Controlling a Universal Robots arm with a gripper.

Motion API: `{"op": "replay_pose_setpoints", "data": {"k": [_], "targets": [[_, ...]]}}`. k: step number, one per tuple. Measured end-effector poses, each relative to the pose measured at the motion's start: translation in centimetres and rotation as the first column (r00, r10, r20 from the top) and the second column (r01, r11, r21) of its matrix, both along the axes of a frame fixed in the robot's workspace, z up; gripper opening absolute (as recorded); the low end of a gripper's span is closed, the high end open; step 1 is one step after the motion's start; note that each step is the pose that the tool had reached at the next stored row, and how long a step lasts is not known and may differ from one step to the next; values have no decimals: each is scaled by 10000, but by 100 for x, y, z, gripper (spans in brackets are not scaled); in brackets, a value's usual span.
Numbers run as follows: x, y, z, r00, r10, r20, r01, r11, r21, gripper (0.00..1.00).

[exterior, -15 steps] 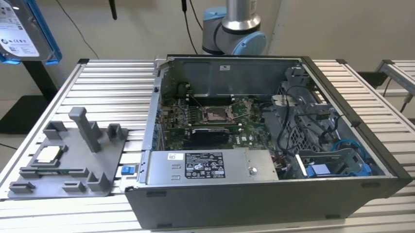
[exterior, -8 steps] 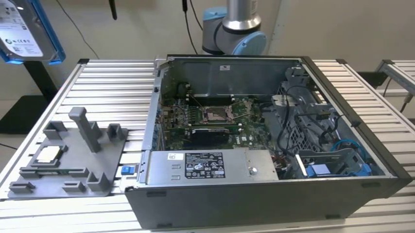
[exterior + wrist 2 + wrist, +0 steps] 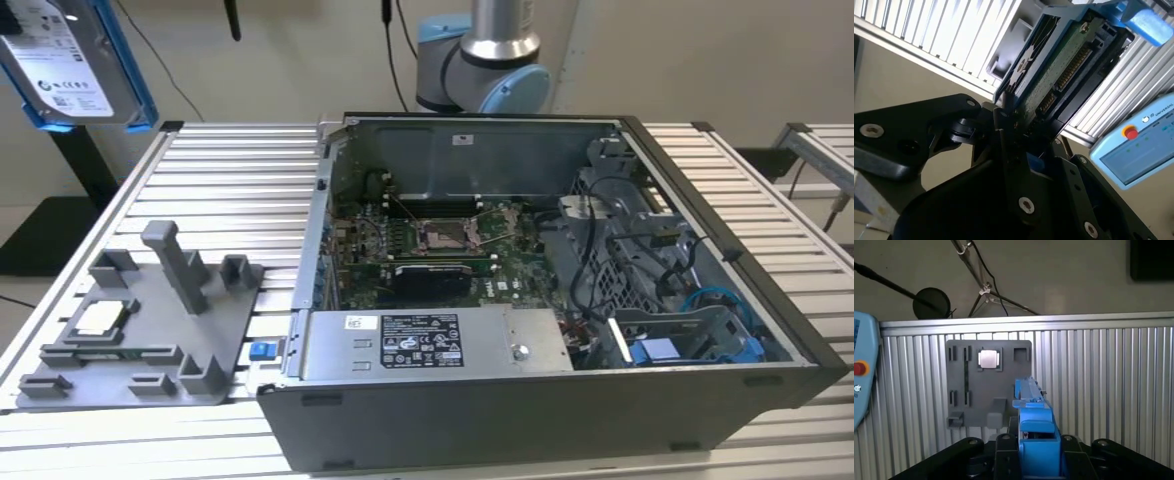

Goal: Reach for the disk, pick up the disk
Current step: 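Pick up the disk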

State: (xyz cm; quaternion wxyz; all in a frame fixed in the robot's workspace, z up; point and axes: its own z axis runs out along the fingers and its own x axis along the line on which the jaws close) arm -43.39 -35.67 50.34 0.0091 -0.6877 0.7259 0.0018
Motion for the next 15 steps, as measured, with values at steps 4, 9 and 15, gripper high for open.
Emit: {"op": "replay_pose_setpoints", "data": {"k": [4, 9, 15], "targets": [[100, 0, -1, 10000, 0, 1, 0, 10000, 0, 0], [216, 0, 0, 10000, 0, 0, 0, 10000, 0, 0], [341, 0, 0, 10000, 0, -1, 0, 10000, -1, 0]]}}
